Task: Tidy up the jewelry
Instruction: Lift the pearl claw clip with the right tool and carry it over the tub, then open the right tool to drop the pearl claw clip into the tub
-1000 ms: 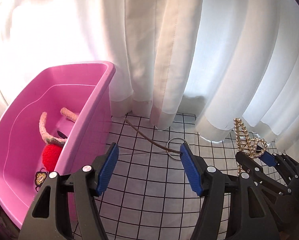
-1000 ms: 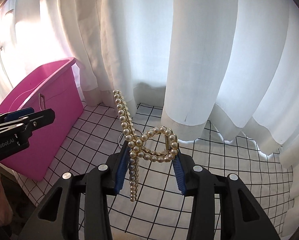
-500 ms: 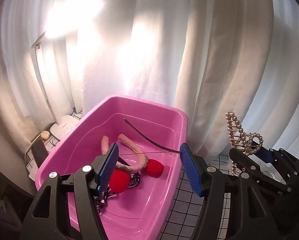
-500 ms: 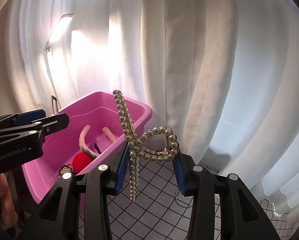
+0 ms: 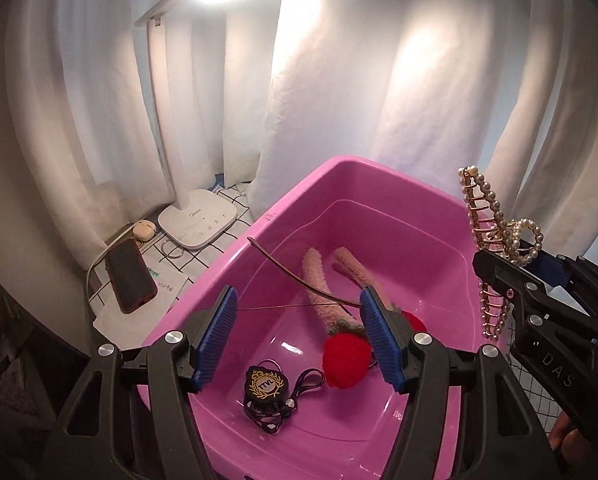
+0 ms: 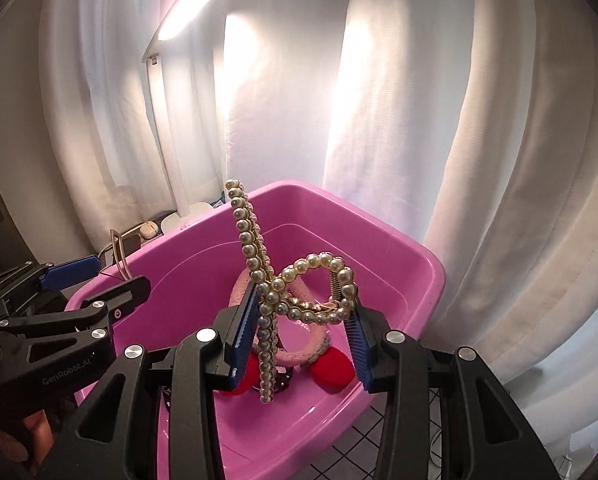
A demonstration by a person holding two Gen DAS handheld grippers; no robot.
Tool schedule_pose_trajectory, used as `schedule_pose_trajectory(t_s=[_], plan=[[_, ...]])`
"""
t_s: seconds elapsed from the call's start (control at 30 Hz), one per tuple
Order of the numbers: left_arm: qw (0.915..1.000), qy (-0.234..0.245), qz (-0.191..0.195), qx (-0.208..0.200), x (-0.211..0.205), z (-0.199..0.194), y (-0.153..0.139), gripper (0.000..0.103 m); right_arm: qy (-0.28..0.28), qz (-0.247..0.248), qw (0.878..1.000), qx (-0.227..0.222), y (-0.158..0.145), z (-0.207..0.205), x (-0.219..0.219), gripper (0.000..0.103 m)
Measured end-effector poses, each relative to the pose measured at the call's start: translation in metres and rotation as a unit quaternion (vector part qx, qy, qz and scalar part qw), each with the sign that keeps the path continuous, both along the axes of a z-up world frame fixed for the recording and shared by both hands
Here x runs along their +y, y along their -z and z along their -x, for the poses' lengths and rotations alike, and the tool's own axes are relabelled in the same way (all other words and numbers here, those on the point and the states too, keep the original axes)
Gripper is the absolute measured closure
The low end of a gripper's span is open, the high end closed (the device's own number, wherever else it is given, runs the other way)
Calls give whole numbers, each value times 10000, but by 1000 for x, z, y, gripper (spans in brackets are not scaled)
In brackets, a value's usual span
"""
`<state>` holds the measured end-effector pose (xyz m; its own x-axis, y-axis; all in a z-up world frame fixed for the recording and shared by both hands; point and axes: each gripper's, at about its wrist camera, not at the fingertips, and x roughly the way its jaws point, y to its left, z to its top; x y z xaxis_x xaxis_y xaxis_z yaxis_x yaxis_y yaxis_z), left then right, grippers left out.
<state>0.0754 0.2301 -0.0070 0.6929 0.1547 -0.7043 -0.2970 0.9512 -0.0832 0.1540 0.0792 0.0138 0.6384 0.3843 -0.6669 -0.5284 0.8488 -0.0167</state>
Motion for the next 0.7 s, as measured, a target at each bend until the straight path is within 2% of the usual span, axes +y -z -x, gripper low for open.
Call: schedule_pose_trajectory(t_s=[0.53, 0.57, 0.6, 0.67, 0.7], plan=[[9988, -175, 255, 383, 24, -5, 29, 40, 78, 608, 9968, 517, 37, -36, 40, 62], [9987, -178, 263, 393, 24, -4, 30, 39, 98, 618, 9968, 504, 37, -35, 38, 59], [9986, -183, 269, 410, 24, -4, 31, 38, 131, 616, 9968, 494, 36, -36, 37, 49], [9984, -246, 289, 431, 26, -3, 32, 26, 171, 594, 9968, 500, 33, -37, 36, 41], [9983, -264, 322, 408, 26, -1, 31, 25, 197, 603, 9968, 480, 32, -38, 35, 40]])
